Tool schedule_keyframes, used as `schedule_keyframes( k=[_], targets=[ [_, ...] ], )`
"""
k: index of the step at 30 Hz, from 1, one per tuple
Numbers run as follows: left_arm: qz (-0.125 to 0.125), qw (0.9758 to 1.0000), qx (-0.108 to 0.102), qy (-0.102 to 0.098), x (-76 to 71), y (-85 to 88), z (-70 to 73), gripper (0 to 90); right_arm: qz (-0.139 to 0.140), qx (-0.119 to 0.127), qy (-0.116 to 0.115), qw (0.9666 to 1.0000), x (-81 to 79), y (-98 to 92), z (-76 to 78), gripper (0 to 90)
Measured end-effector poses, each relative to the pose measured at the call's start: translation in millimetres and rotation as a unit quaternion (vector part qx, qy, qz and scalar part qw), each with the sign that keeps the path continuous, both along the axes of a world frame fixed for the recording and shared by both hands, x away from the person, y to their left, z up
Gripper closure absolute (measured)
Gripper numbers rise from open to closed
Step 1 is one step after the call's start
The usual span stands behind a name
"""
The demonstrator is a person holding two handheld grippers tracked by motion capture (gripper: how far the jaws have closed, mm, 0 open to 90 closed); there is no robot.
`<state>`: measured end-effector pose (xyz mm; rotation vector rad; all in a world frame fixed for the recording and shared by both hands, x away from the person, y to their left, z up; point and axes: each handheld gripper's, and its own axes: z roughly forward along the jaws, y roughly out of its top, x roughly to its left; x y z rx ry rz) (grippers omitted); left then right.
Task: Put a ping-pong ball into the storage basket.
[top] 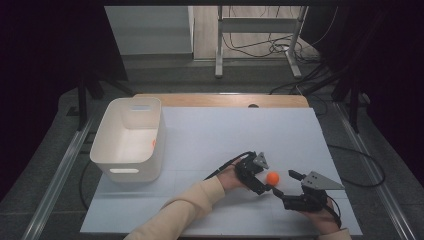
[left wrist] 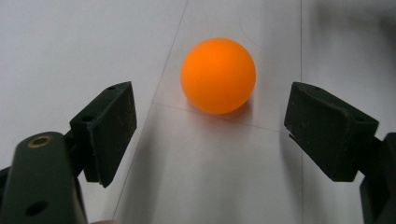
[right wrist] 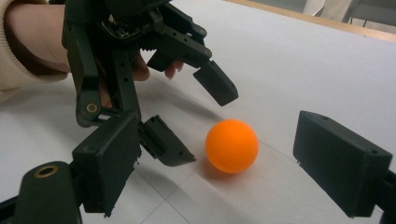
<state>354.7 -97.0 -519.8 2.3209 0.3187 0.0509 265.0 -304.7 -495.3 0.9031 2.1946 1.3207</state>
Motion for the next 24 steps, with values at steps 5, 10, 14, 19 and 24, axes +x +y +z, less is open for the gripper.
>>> schedule_keyframes(
  k=[5, 10, 14, 19, 24],
  targets=[
    [-0.005, 1.0, 0.002, 0.0, 1.9, -4.6, -0.7, 17.5, -0.006, 0.0, 0.001, 1.0, 0.9, -1.5, -0.2, 15.4],
    [-0.013, 0.9999, 0.004, -0.001, 2.4, -10.1, -1.1, 17.6, -0.007, 0.001, 0.001, 1.0, 0.8, -1.5, -0.2, 15.5],
    [-0.019, 0.9998, 0.008, -0.003, 3.8, -14.2, -2.4, 18.4, -0.011, 0.004, 0.0, 0.9999, 0.8, -2.8, 0.1, 15.5],
    [-0.016, 0.9998, 0.009, -0.007, 4.3, -18.3, -4.3, 22.5, -0.011, 0.003, -0.001, 0.9999, 0.8, -2.7, -0.1, 15.5],
    [-0.029, 0.9996, 0.005, -0.003, 4.4, -18.4, -4.4, 32.4, -0.013, 0.005, 0.0, 0.9999, 0.7, -3.2, 0.1, 15.6]
  ],
)
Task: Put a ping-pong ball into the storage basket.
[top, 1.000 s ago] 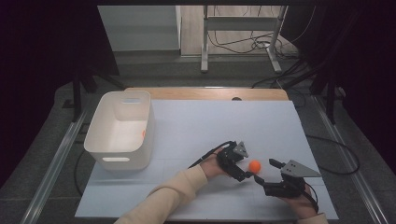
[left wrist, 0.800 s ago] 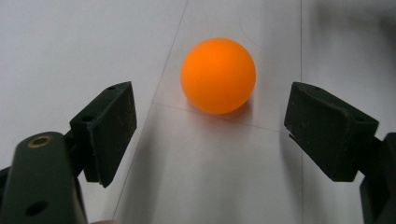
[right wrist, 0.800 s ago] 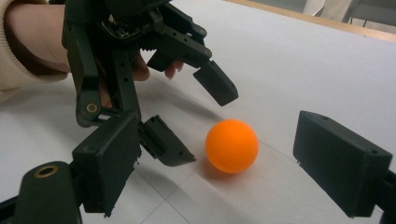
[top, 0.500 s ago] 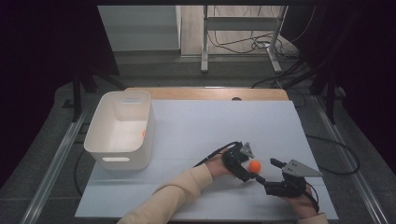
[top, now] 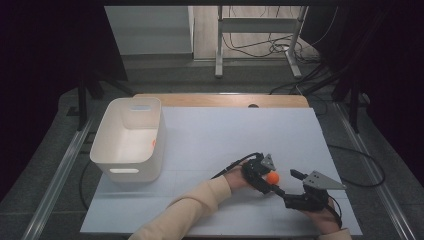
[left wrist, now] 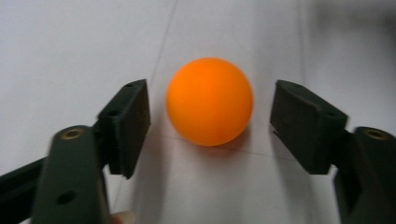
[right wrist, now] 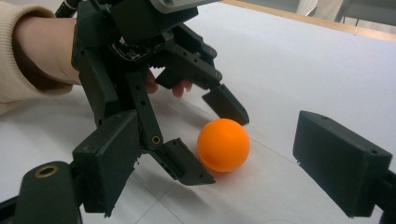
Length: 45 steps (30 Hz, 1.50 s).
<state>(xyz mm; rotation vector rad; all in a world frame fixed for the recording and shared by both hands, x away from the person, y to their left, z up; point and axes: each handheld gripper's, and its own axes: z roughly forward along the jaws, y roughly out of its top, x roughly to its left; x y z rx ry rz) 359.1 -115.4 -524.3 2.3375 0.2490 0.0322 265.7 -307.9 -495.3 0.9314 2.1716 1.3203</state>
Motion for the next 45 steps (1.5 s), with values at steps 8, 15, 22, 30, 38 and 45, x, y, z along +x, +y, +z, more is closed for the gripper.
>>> schedule_keyframes(
  k=[8, 15, 22, 30, 38, 45],
  targets=[
    [-0.004, 1.0, -0.001, -0.006, -0.8, 2.3, 1.6, 50.4, -0.001, 0.001, 0.0, 1.0, -0.1, -0.2, -0.1, 15.5],
    [-0.001, 1.0, -0.002, -0.008, -1.3, 6.8, 5.7, 50.7, -0.003, -0.002, 0.0, 1.0, -0.5, -0.2, -0.2, 15.6],
    [0.023, 0.9996, 0.001, -0.017, -3.1, 21.0, 12.1, 50.6, 0.0, -0.004, 0.001, 1.0, 0.0, 0.4, -1.1, 15.6],
    [0.033, 0.999, 0.005, -0.029, -4.5, 36.1, 18.7, 50.4, 0.0, -0.008, 0.001, 1.0, 0.1, 1.4, -1.6, 15.6],
    [0.046, 0.9986, 0.0, -0.027, -8.2, 48.0, 21.5, 50.4, 0.0, -0.011, 0.002, 0.9999, 0.2, 1.9, -2.4, 15.5],
    [0.049, 0.9984, -0.005, -0.028, -11.7, 52.3, 25.3, 50.4, 0.001, -0.013, 0.002, 0.9999, 0.6, 2.4, -3.0, 15.5]
  ],
)
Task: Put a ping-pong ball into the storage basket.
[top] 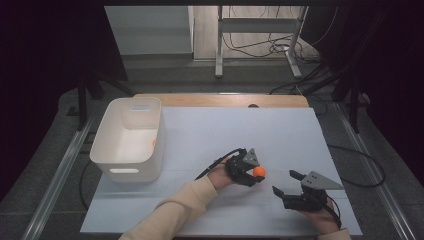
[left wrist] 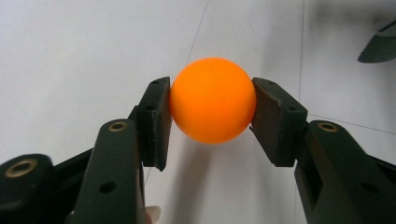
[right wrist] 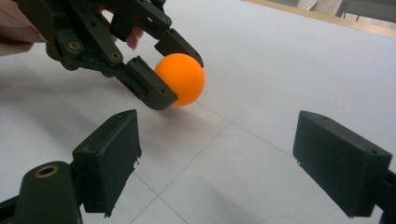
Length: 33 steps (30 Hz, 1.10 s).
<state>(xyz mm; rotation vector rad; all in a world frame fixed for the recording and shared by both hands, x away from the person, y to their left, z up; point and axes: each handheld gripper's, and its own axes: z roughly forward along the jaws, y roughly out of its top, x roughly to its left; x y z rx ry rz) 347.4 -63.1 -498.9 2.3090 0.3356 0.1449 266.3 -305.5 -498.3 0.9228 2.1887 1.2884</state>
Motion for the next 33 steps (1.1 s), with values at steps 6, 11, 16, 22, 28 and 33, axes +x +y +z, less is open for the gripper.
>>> schedule_keyframes(
  k=[6, 11, 16, 22, 28, 33],
  targets=[
    [0.004, 1.0, -0.004, -0.001, -3.6, 6.3, 1.9, 50.4, -0.001, 0.0, 0.001, 1.0, 0.0, -0.1, -0.4, 15.6],
    [0.007, 0.9999, -0.015, -0.001, -7.2, 13.2, 4.7, 50.4, -0.001, -0.002, 0.001, 1.0, 0.5, 0.3, -1.1, 15.5],
    [0.008, 0.9997, -0.022, 0.004, -8.9, 16.9, 7.2, 50.4, -0.003, -0.004, 0.003, 1.0, 0.8, 0.7, -1.6, 15.5],
    [0.008, 0.9996, -0.025, 0.001, -12.4, 18.8, 10.1, 50.4, -0.006, -0.007, 0.005, 0.9999, 0.7, 1.0, -2.0, 15.5],
    [0.009, 0.9997, -0.024, -0.006, -14.2, 23.6, 14.0, 50.3, -0.006, -0.007, 0.005, 0.9999, 0.8, 0.8, -2.3, 15.5],
    [0.016, 0.9995, -0.025, -0.007, -14.7, 30.9, 16.8, 50.3, -0.008, -0.01, 0.005, 0.9999, 0.8, 1.1, -2.5, 15.5]
  ],
)
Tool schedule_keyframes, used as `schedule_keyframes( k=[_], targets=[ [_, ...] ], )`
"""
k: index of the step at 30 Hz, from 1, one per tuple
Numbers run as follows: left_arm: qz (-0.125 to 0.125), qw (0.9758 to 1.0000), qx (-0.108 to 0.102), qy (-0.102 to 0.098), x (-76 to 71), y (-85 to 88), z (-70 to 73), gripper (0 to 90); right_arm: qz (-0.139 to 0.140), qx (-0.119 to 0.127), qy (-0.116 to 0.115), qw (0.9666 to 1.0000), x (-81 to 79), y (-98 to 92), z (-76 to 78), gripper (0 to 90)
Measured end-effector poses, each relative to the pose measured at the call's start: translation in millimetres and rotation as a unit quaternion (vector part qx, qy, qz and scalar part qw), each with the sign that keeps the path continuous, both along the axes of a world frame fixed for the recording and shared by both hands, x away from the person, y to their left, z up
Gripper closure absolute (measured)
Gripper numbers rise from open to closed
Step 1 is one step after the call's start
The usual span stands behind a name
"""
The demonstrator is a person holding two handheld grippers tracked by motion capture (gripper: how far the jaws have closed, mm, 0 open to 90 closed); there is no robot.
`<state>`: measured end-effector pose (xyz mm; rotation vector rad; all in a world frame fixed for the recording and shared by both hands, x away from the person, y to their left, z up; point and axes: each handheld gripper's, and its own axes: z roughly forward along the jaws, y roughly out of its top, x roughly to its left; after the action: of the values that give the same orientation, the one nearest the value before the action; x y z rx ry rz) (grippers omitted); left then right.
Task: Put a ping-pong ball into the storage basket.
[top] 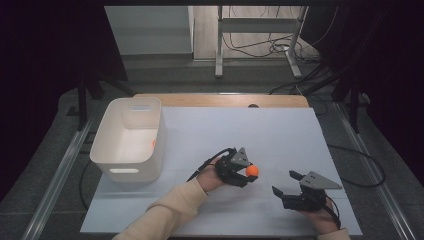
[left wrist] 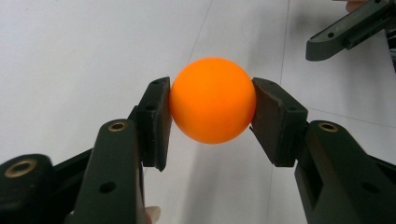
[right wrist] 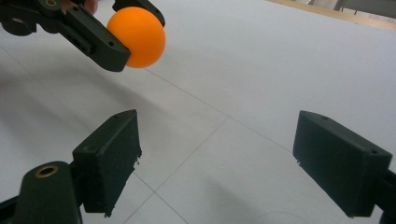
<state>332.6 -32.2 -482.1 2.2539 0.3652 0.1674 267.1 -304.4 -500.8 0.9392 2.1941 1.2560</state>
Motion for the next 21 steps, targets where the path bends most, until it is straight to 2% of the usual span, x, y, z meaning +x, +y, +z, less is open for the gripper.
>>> schedule_keyframes(
  k=[21],
  targets=[
    [0.018, 0.9995, -0.027, 0.001, 1.4, 18.2, 13.1, 50.3, 0.002, -0.001, 0.001, 1.0, -0.2, -0.1, -0.2, 15.6]
  ],
)
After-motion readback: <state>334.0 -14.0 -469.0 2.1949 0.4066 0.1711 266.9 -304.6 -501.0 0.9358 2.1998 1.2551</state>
